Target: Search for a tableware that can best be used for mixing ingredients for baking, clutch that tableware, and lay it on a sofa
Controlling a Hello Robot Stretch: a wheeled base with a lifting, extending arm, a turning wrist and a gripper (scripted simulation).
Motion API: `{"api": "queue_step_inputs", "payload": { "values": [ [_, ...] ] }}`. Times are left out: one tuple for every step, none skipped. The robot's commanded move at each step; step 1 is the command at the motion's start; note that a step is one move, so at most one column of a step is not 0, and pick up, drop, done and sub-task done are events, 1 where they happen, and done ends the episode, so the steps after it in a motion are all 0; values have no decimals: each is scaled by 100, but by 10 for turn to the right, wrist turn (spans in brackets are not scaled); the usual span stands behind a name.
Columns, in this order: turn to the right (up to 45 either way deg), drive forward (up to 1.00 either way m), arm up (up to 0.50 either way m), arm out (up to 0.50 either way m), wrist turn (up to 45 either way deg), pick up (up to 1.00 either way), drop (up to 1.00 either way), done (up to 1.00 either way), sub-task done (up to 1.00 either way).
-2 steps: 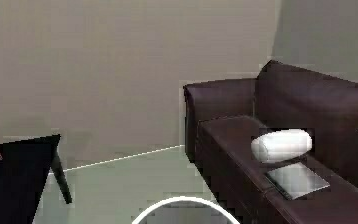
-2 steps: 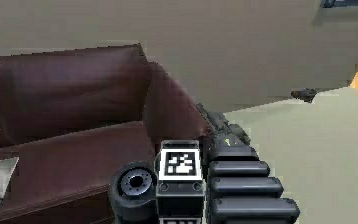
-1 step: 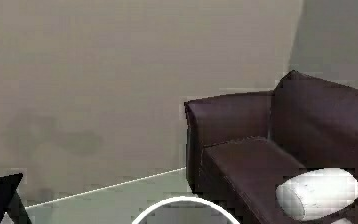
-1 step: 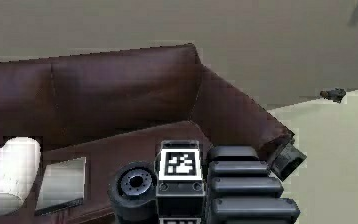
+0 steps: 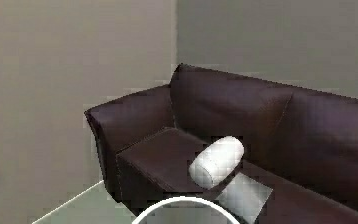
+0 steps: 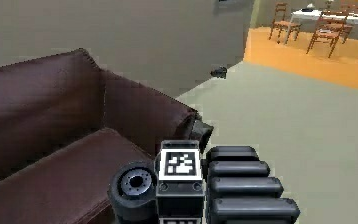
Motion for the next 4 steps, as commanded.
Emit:
{"api": "queue_step_inputs", "payload": {
  "values": [
    [-120, 0, 0, 0, 0, 0, 0, 0, 0],
    [30, 0, 0, 0, 0, 0, 0, 0, 0],
    [30, 0, 0, 0, 0, 0, 0, 0, 0],
    [-30, 0, 0, 0, 0, 0, 0, 0, 0]
  ]
}}
